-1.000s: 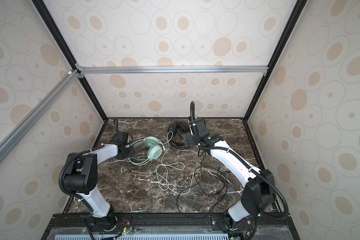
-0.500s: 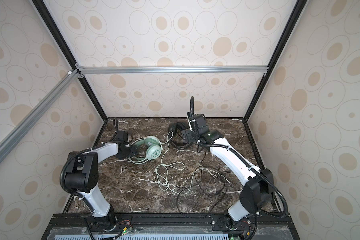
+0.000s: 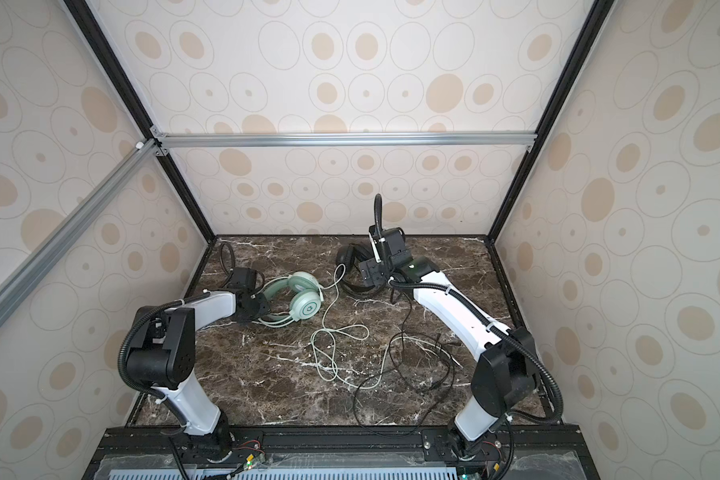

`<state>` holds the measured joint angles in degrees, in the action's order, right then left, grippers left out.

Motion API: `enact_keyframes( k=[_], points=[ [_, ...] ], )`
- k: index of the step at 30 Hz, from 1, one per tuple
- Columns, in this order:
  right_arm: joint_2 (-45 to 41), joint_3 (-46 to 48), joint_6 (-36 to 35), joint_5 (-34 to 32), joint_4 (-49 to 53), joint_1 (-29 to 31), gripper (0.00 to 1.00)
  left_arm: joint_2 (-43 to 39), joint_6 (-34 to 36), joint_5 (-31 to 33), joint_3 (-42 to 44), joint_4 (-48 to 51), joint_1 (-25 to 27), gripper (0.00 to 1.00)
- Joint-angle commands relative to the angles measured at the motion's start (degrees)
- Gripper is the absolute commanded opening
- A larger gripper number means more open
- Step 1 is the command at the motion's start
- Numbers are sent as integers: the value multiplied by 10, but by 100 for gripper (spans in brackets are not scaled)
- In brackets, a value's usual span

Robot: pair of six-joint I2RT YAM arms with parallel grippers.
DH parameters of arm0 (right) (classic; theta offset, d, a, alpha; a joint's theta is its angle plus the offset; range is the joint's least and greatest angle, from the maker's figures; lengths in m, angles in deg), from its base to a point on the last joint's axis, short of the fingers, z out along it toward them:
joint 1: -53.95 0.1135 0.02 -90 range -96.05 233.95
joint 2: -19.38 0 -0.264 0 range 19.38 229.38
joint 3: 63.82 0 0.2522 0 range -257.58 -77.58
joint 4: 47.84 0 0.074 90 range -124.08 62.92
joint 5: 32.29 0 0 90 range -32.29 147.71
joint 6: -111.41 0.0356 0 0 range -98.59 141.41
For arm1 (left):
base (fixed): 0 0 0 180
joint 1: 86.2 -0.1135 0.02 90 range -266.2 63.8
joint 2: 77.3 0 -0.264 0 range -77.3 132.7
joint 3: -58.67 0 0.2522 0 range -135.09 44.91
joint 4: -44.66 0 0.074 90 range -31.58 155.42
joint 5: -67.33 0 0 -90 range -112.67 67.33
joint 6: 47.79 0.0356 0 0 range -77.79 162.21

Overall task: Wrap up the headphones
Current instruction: 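Close left gripper on the green headband while right gripper hovers nearby, then lift the pale green headset off the table with the left gripper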

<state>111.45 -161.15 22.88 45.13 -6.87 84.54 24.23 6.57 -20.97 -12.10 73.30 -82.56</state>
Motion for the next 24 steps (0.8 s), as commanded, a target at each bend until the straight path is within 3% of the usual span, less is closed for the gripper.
enact_keyframes(
  k=[1,9,13,18,24],
  points=[
    [-13,7,-11,8,-14,3,100,28,-9,10,-4,2,1,42],
    [-27,20,-14,4,-13,3,98,33,10,41,-13,7,0,14],
    [-40,24,-45,71,-26,3,99,16,44,66,-30,9,-5,0],
    [-74,37,-124,233,-57,2,100,-38,143,82,-69,-4,-6,0],
    [-78,17,-142,292,-26,3,100,-51,221,33,-184,72,-7,0]
  ],
)
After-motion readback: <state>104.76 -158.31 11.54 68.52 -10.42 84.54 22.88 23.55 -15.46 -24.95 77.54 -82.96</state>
